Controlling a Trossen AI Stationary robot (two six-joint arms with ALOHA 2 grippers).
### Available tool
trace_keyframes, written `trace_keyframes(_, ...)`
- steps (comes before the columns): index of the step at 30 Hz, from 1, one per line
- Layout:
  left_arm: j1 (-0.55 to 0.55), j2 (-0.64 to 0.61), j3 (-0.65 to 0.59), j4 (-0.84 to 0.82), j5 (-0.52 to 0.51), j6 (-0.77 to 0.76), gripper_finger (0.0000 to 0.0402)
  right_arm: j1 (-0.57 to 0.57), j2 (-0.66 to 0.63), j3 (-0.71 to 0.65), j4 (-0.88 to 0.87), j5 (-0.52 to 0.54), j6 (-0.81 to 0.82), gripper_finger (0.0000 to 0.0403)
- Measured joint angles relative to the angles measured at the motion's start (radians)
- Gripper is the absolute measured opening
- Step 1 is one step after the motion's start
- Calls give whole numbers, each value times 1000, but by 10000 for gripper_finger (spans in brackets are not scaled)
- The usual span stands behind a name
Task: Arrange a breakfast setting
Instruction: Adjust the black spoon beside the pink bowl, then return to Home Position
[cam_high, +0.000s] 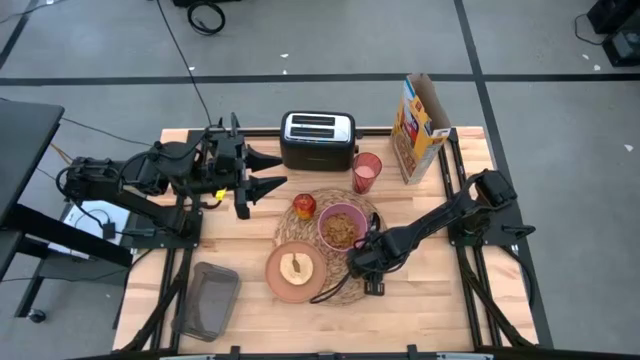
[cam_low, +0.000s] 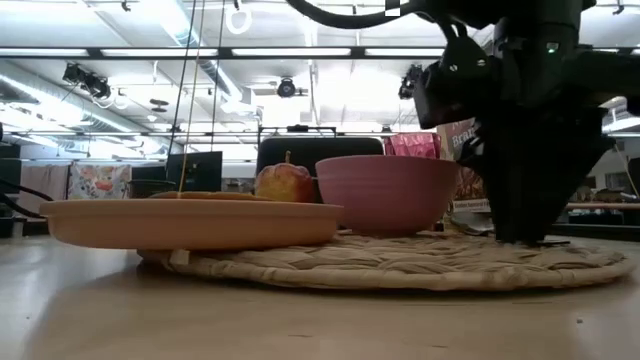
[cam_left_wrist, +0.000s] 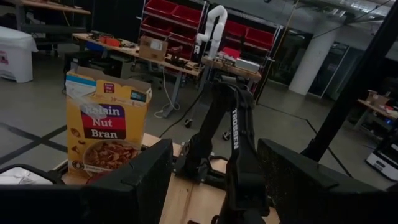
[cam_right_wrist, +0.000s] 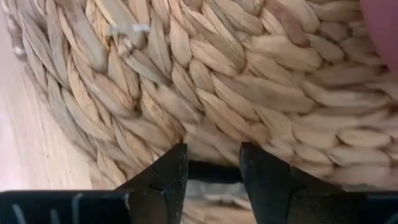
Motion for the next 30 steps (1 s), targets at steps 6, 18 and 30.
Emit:
trace_keyframes(6,0,0,0,-18,0,1,243,0,-26,0,-85,-7,-14,152)
trace_keyframes(18,0,-8,0,-44,4,1,243,9,-134,44,-244,8,4,152)
trace_keyframes(30,-40,-42,0,-32,43,65,234,-15,-569,-26,24,286,-116,142)
